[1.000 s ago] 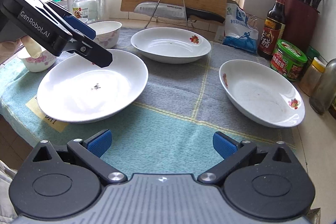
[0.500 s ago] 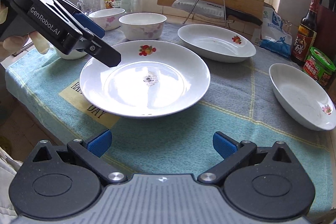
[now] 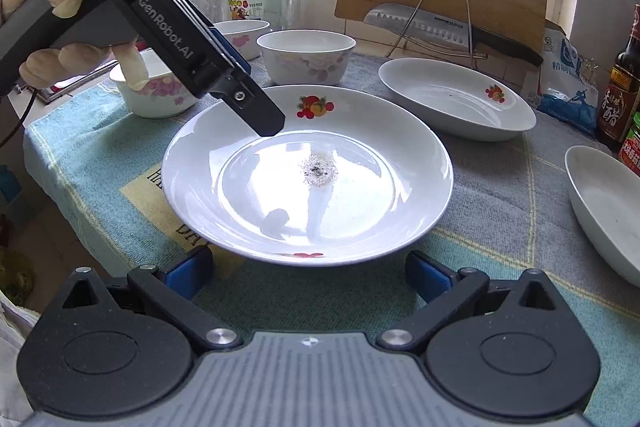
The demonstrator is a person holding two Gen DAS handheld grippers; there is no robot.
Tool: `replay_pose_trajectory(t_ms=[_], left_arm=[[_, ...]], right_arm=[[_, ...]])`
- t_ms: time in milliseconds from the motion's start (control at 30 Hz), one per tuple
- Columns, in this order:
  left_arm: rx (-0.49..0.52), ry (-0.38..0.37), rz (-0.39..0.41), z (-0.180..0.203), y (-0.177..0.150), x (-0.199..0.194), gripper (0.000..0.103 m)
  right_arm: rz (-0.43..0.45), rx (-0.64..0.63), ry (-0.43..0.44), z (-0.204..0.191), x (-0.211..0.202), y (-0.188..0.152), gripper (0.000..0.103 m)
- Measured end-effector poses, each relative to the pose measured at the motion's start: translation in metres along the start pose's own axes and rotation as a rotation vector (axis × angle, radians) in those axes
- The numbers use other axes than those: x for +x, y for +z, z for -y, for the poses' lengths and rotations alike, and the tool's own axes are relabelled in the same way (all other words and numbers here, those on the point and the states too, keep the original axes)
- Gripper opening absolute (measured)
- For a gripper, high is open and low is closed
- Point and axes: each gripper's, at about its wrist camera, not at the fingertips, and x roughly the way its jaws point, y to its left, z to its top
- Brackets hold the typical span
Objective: Organize plates and bowls
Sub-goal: 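Carry the stained plate with the left tool toward another fruit-print plate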
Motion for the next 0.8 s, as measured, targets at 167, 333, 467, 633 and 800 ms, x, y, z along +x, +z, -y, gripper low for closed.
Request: replay_pose_trajectory(t_ms=[167,333,467,633,800], left_arm=[[0.014,-0.004,-0.035,-0.004,0.011,0.014,0.087],[0.034,-0.045,-0.078,-0.006,0.025,0.028,0.087],[0.044,-0.086,-0.113,-0.008,0.033,0.038,0.086],[0.046,-0.148,-0.167,-0.012,0.042,0.051,0.081],[0.067,-0.168,-0.196,-0.011,0.047,0.058,0.077]], right_arm=[[0.012,-0.013,0.013,0.002,0.005,0.003,0.103],[0.027,-0.015,0.017,0.004,0.008,0.004,0.103],[0.023,-0.016,0.016,0.003,0.009,0.004,0.103],[0.03,-0.015,0.017,0.003,0.008,0.003,0.103],[0.033,-0.014,0.016,0.003,0.008,0.003,0.103]])
